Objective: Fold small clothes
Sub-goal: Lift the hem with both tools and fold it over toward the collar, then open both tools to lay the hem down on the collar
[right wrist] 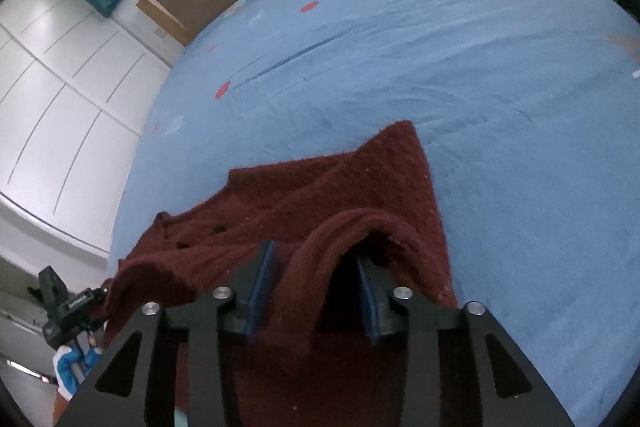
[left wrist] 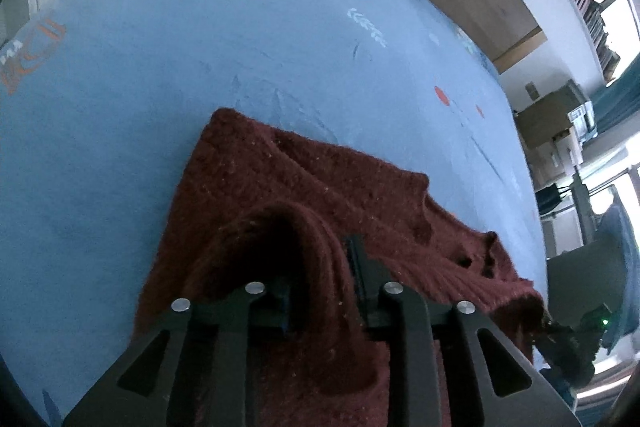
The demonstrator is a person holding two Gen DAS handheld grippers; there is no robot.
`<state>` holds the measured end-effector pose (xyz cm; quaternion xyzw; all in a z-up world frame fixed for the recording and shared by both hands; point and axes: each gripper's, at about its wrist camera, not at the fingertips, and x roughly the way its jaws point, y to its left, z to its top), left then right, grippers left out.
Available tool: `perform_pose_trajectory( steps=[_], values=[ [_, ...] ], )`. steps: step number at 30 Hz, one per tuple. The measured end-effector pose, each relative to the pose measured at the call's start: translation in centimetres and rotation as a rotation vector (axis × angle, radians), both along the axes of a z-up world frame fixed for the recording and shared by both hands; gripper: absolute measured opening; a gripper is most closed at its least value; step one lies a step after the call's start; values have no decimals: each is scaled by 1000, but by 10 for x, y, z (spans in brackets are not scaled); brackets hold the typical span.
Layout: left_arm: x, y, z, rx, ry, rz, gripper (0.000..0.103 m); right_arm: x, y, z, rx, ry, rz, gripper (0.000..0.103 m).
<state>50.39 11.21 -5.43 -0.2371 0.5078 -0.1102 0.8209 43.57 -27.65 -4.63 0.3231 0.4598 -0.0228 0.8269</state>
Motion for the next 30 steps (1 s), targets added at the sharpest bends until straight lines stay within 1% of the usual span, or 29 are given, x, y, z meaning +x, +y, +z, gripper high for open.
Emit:
perform_pose_trajectory(
  steps=[2, 4, 7, 11, 18, 21, 25, 30],
  values=[
    [0, 2, 4, -24, -3, -7, 30, 4, 0, 1, 4, -5, 3, 52],
    [-1, 5, 9, -45, -10, -4, 35, 6, 1, 4, 5, -8, 5, 55],
    [-1, 13, 12, -87, 12, 17, 37, 8, -2, 7, 11, -11, -4, 58],
    [-1, 22, 14, -109, 38, 41, 37, 7, -6, 13, 4, -14, -18, 60],
    [-10, 47, 28, -156, 28, 103, 42, 3, -15, 26, -43, -15, -26, 65],
    [-12, 54, 38, -150, 5, 119, 47, 3, -16, 30, -63, -18, -21, 65],
    [-13, 60, 46, -138, -13, 128, 48, 4, -12, 36, -113, -26, -6, 65],
    [-18, 48, 51, -52, -46, 94, 48, 8, -9, 43, -156, -39, -4, 65]
  ],
)
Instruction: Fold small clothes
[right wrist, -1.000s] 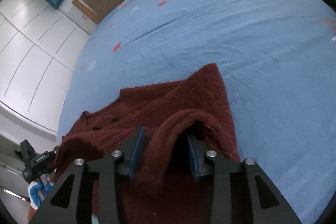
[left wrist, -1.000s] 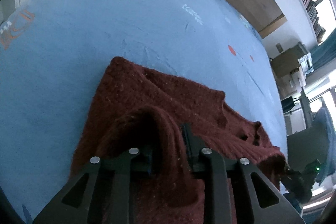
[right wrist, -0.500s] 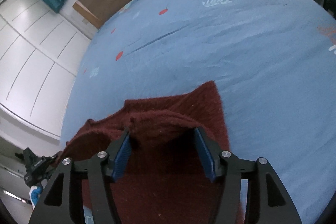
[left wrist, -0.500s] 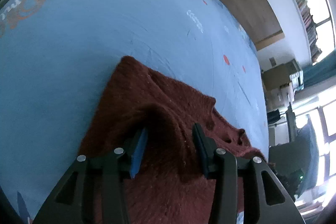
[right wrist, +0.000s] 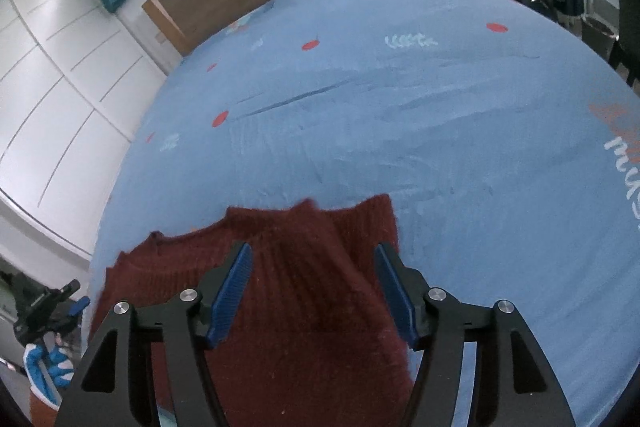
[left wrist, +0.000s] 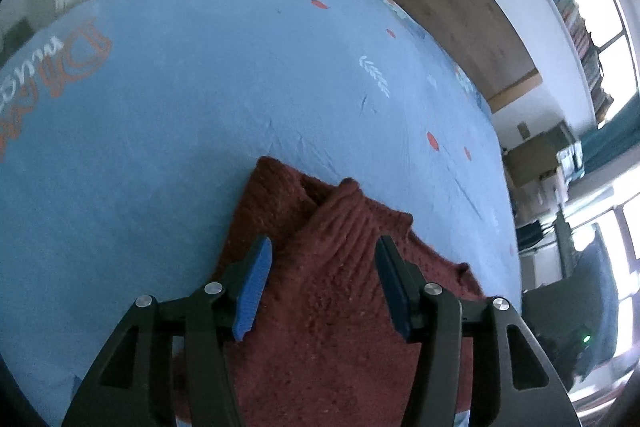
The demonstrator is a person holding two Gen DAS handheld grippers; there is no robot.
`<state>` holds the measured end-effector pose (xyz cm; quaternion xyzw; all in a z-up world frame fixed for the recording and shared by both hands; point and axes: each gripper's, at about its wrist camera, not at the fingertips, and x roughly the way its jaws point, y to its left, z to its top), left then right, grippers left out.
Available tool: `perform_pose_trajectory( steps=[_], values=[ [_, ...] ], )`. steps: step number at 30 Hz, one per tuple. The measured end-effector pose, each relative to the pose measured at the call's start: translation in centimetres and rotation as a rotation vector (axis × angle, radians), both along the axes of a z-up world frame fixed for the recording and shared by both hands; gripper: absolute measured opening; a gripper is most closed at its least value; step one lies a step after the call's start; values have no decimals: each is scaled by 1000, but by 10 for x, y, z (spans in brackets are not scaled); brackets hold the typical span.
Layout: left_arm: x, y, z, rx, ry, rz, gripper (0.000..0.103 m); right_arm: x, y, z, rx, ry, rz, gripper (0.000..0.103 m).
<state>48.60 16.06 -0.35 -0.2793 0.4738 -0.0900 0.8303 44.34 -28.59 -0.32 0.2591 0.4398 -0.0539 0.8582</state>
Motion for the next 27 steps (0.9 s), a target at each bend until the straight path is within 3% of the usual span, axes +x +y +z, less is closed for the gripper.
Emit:
perform_pose_trajectory(
  steps=[7, 14, 17, 23, 27],
  values=[
    [4, -59, -10, 125, -24, -140, 48, 12, 34, -7, -82, 8, 119, 65],
    [3, -117, -37, 428, -77, -242, 48, 34, 77, -33, -185, 47, 209, 65],
    [2, -119, -55, 502, -91, -264, 49, 38, 83, -49, -274, 83, 225, 65],
    [-18, -109, -68, 533, -123, -316, 52, 17, 75, -63, -312, 66, 228, 64],
    [-41, -93, -69, 508, -112, -313, 53, 1, 69, -64, -306, 66, 237, 64]
  ],
)
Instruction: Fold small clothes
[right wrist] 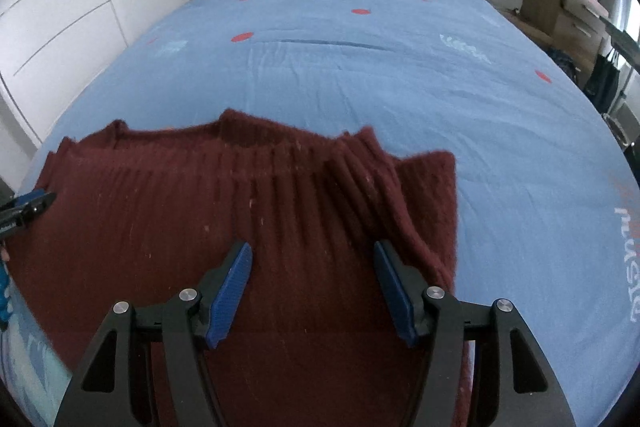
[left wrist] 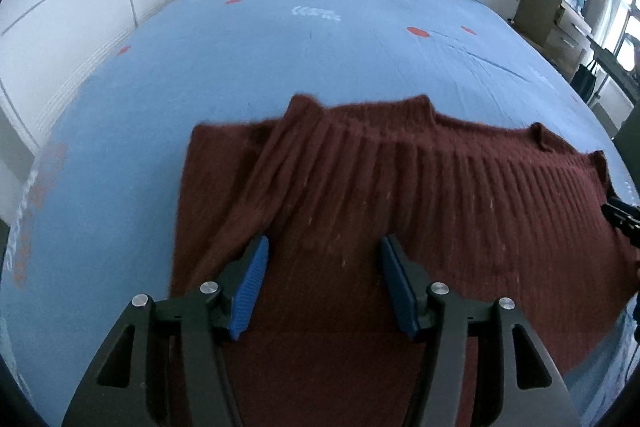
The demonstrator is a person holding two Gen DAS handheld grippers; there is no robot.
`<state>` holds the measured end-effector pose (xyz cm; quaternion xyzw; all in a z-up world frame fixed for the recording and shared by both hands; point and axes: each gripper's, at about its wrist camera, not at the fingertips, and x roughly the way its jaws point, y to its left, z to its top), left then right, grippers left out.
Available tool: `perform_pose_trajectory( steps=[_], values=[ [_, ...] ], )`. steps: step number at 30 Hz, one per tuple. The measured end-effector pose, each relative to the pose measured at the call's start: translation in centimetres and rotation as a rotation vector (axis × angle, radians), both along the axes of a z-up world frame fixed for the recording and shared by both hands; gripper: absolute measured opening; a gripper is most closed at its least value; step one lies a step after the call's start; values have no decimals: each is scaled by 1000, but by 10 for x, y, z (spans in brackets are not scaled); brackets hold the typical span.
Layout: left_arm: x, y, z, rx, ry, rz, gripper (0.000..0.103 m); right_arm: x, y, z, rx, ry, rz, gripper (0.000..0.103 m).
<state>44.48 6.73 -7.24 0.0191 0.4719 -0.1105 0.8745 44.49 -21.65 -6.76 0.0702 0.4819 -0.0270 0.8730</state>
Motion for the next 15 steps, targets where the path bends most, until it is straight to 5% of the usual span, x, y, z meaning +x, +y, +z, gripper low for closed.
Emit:
perform_pose_trajectory(
  steps=[9, 15],
  values=[
    [-56, 13, 6, -1, 4, -1, 53, -44, 3, 3, 10, 13, 5, 64],
    [-57, 7, 33, 44, -24, -16, 53, -63, 4, 14, 0, 51, 24, 64]
  ],
)
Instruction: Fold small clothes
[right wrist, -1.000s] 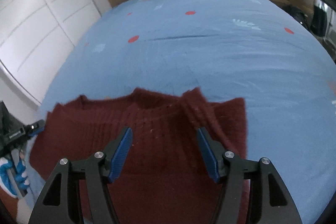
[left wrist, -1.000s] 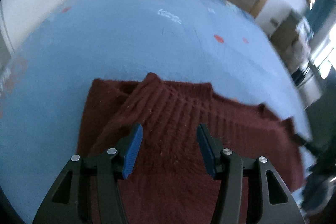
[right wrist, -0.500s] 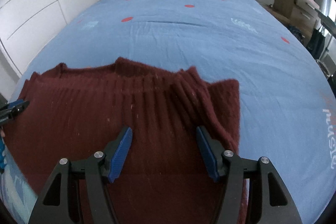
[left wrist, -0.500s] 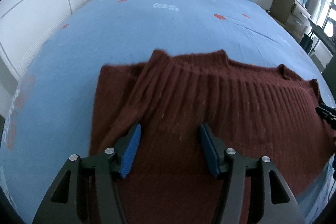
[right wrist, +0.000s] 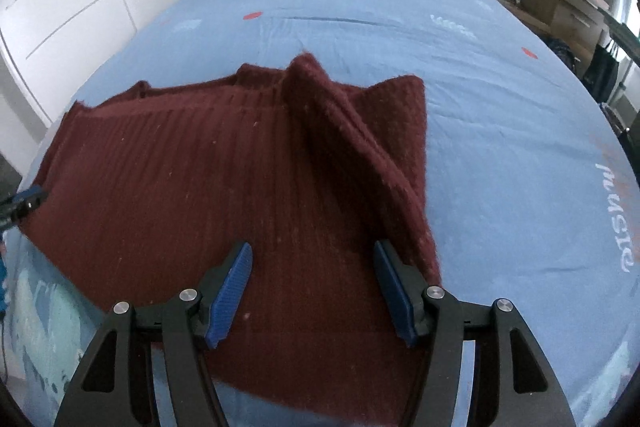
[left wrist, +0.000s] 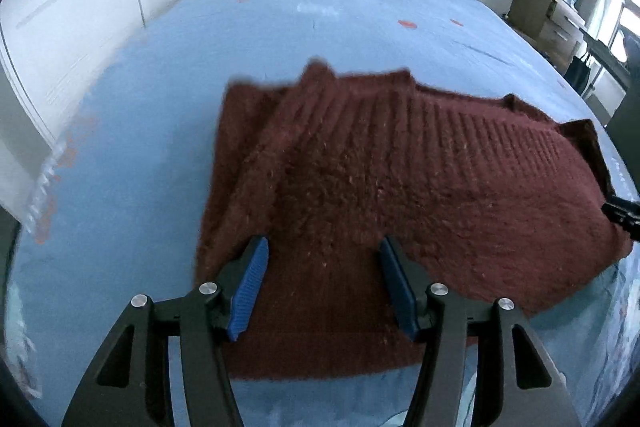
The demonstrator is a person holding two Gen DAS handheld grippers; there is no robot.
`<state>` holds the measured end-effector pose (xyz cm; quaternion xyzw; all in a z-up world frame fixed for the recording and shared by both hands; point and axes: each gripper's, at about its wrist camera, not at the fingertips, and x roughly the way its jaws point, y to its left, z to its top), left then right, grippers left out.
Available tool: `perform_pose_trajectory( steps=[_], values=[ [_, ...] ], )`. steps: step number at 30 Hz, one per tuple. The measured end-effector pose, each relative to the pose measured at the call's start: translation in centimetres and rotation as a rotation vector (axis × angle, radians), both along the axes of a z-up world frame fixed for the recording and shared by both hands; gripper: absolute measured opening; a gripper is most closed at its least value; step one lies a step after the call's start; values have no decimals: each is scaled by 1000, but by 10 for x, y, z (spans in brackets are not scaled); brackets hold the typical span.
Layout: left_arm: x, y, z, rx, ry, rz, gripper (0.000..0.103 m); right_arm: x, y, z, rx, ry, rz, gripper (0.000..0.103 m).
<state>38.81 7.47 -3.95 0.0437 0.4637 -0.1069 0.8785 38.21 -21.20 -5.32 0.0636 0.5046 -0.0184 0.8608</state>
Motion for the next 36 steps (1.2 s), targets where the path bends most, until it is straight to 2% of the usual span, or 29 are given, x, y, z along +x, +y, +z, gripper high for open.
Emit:
perform_pose_trajectory(
  steps=[4, 7, 11, 13, 21, 26, 30, 34, 36],
  values=[
    [4, -13, 10, 57, -61, -16, 53, 0, 1, 16, -19, -24, 1, 64],
    [13, -17, 3, 74, -69, -8, 53, 3, 4, 19, -60, -40, -3, 65],
    [19, -10, -22, 49, -26, 27, 54, 6, 5, 5, -76, -16, -19, 65],
    [13, -5, -27, 28, -40, 36, 54, 1, 3, -5, -69, -1, -24, 66],
    [-7, -5, -25, 38, -58, 62, 55, -14, 2, -8, -57, -15, -30, 66],
    [-16, -12, -21, 84, -82, 96, 55, -22, -1, -5, -40, -14, -46, 66],
    [-17, -15, -20, 92, -91, 110, 55, -22, 3, 3, -60, 7, -50, 66],
    [-16, -17, -22, 86, -91, 119, 55, -18, 11, 17, -79, -25, -52, 66],
    [-16, -18, -22, 89, -93, 120, 55, -14, 12, 14, -98, -20, -56, 66]
  ],
)
